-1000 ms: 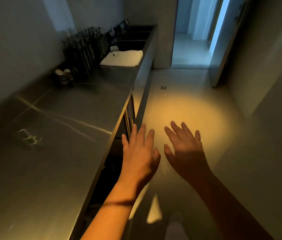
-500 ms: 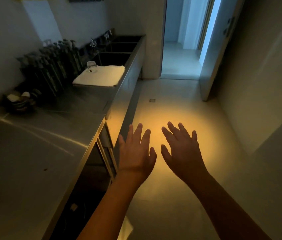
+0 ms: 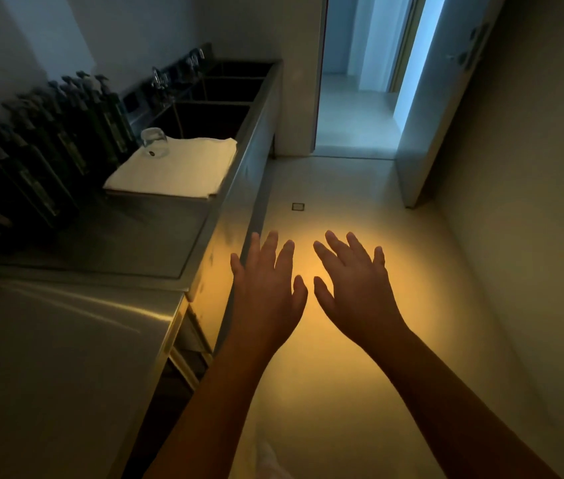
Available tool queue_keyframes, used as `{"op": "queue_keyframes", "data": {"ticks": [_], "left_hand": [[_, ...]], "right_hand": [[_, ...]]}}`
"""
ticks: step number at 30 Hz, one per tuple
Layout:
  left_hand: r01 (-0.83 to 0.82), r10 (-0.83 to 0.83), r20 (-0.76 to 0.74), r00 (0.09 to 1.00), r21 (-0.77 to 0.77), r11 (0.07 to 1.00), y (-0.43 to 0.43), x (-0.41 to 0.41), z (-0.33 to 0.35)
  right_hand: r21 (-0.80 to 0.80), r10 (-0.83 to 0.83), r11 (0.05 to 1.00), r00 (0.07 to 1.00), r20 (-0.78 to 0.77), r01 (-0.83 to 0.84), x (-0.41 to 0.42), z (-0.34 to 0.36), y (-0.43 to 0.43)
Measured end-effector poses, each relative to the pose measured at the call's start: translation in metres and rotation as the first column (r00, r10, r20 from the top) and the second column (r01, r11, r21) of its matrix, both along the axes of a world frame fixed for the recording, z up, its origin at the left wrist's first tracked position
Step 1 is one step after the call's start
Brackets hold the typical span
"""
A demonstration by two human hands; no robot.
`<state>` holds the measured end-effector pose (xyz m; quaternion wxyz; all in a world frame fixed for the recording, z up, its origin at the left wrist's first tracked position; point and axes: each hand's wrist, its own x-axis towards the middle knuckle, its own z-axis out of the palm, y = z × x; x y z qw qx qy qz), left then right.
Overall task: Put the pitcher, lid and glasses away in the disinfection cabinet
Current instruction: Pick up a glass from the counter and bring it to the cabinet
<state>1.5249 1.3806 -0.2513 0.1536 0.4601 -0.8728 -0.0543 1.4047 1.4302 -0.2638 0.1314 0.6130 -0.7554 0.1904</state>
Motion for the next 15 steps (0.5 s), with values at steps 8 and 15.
{"op": "queue_keyframes", "data": {"ticks": [8, 15], "left_hand": [[-0.012, 0.012, -0.017, 1.0, -0.014, 1.0, -0.133, -0.021, 0.026], [-0.053, 0.052, 0.014, 0.999, 0.034, 0.998, -0.199, -0.049, 0.017]], "right_hand": [[-0.033, 0.03, 0.999, 0.999, 0.029, -0.029, -0.027, 0.023, -0.133], [0.019, 0.047, 0.999, 0.996, 0.076, -0.048, -0.059, 0.013, -0.206]]}}
